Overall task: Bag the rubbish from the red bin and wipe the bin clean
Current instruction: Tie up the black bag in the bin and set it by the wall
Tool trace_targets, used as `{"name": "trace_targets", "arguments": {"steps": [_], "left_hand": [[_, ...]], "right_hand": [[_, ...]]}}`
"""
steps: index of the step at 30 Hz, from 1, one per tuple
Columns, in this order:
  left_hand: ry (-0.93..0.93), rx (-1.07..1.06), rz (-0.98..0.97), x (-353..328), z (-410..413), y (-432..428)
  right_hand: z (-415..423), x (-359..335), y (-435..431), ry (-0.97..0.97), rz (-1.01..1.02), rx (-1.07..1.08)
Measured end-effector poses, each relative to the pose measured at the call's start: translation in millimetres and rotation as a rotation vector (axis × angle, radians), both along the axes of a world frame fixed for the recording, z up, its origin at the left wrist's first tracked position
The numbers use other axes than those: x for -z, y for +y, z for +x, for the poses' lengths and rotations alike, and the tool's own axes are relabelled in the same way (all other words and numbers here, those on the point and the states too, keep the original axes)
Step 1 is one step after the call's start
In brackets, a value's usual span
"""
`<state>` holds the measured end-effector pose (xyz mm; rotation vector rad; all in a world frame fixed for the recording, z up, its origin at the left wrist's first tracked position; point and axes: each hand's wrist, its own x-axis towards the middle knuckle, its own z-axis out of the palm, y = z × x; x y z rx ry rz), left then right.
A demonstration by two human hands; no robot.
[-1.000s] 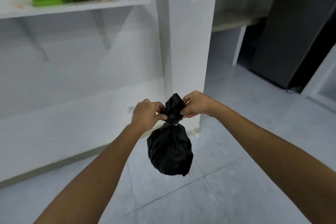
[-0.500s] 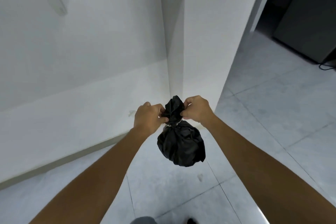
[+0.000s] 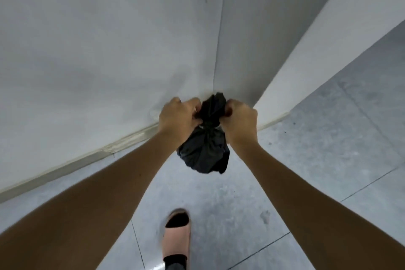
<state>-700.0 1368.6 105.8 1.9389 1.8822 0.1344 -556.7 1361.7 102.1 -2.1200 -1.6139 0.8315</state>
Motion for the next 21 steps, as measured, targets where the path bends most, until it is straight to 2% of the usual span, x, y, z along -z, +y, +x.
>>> {"name": "trace_targets", "arguments": {"steps": [5,10,15,16,18,21], "left_hand": [[-0.039,0.061,0.115,79.9,-27.1,52.7],[0.052,0.102,-0.007,147.7,-22.3,53.0],[0.064,0.012,-0.114,163.2,-12.3,39.2],[0.054,-0.019,-0.127,160.8,-14.3,37.9],[0.022,-0.060,-0.137,153.5,-18.1,34.5],[-0.046,-0.048,-0.119,134.4,-21.3,20.9]], "right_hand": [[-20.1,74.5,49.2,-0.047,0.029,-0.032],[-27.6,144.9,49.5,-0.088,-0.166,-0.007],[-29.5,152.8,45.9,-0.070,-0.185,0.040],[-29.2,149.8,44.7,-0.027,-0.190,0.071],[-28.3,141.4,39.6,0.178,-0.209,0.227],[-30.1,118.0,17.3,0.766,-0.140,0.700]]}}
